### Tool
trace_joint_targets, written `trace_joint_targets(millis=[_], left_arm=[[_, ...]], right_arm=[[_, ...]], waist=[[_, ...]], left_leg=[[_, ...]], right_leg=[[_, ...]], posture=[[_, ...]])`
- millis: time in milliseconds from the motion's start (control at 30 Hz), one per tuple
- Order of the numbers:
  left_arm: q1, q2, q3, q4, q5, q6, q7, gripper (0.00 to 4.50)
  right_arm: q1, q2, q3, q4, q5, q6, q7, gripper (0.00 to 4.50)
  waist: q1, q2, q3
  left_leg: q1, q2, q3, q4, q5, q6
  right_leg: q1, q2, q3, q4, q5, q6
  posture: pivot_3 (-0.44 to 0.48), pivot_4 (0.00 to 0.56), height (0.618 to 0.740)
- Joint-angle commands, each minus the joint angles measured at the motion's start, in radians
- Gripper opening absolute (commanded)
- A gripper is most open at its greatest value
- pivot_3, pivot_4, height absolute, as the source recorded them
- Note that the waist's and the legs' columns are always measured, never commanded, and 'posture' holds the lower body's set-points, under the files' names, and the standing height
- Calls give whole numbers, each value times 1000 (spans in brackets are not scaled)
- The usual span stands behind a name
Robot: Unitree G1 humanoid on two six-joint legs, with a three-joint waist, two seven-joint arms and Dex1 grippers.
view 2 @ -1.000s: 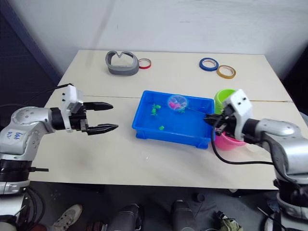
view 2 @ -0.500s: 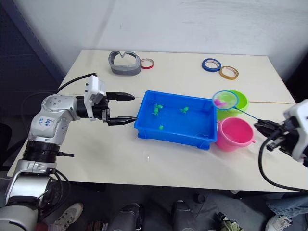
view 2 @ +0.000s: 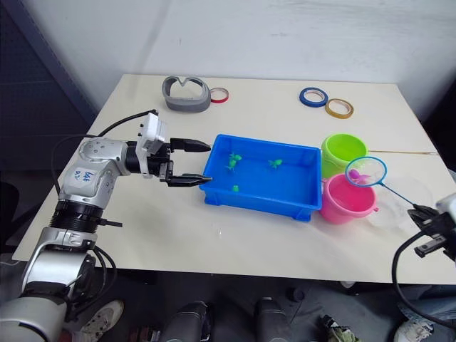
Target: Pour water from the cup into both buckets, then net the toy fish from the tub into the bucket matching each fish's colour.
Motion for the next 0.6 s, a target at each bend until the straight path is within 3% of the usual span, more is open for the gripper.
trace_joint_targets(millis=[33, 600], left_arm=[[-14, 5, 11, -18, 4, -16, -8, 4459], [-12, 2, 16, -10, 8, -26, -10, 4459]], right_arm=[[3, -22, 24, -1, -67, -87, -29, 0], [148, -45, 8, 148, -438, -602, -104, 0]], waist=[[2, 0, 0], [-1, 0, 0]], left_leg=[[0, 0, 0, 0, 0, 0], [1, 0, 3, 0, 0, 0]], right_leg=[[0, 0, 0, 0, 0, 0], [0, 1, 2, 0, 0, 0]], posture=[[0, 150, 740], [0, 150, 740]])
